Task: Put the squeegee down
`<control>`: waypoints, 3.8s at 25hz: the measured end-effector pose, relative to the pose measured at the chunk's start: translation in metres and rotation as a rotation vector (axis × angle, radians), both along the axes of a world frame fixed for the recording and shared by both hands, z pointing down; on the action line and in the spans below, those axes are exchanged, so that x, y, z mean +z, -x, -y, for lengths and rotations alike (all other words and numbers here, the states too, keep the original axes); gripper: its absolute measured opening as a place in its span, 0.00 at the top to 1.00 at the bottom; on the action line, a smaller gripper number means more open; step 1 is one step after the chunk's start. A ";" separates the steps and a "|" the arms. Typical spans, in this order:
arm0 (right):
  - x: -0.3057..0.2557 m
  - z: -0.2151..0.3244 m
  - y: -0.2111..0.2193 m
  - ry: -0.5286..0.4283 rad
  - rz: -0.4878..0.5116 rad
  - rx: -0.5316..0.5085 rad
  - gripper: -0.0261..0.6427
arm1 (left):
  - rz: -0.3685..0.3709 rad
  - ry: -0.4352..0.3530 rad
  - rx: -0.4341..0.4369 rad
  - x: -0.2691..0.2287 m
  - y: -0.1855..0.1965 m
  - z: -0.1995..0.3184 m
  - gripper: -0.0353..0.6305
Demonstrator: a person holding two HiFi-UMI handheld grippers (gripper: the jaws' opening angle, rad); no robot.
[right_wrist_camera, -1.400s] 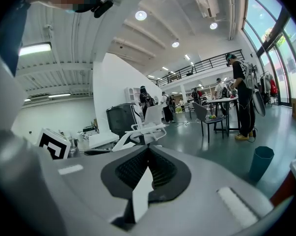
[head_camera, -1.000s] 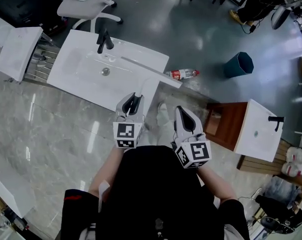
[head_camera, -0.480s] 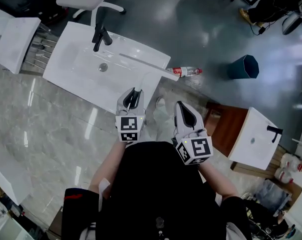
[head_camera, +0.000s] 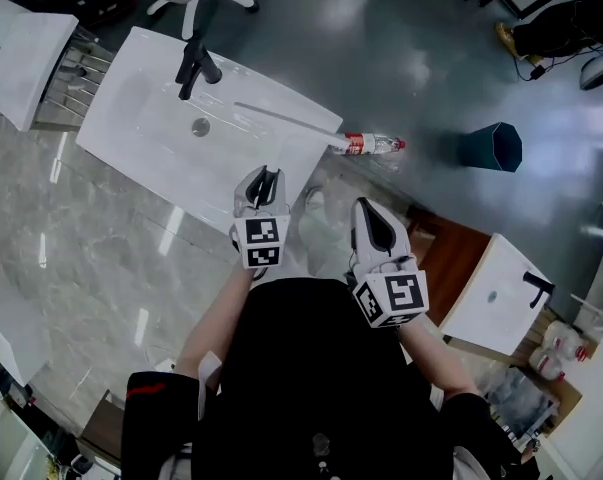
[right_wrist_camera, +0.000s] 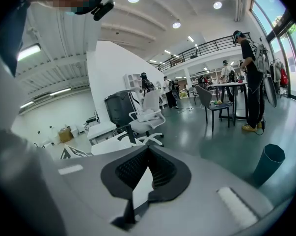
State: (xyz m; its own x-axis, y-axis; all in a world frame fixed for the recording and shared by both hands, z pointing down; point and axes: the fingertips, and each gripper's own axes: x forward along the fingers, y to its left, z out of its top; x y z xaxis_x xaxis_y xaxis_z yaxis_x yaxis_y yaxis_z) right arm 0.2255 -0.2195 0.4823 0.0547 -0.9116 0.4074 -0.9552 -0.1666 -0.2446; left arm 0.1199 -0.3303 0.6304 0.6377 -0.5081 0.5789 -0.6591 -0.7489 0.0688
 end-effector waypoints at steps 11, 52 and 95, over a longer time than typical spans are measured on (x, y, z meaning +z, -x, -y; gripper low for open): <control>0.018 0.013 -0.027 0.039 0.027 -0.032 0.96 | 0.091 0.036 -0.099 0.041 -0.012 0.013 0.79; 0.045 0.019 -0.052 0.097 0.078 -0.015 0.96 | 0.261 0.163 -0.131 0.120 -0.032 0.011 0.79; 0.005 -0.020 0.062 -0.016 0.038 -0.006 0.96 | -0.033 -0.045 -0.026 -0.028 0.058 -0.021 0.94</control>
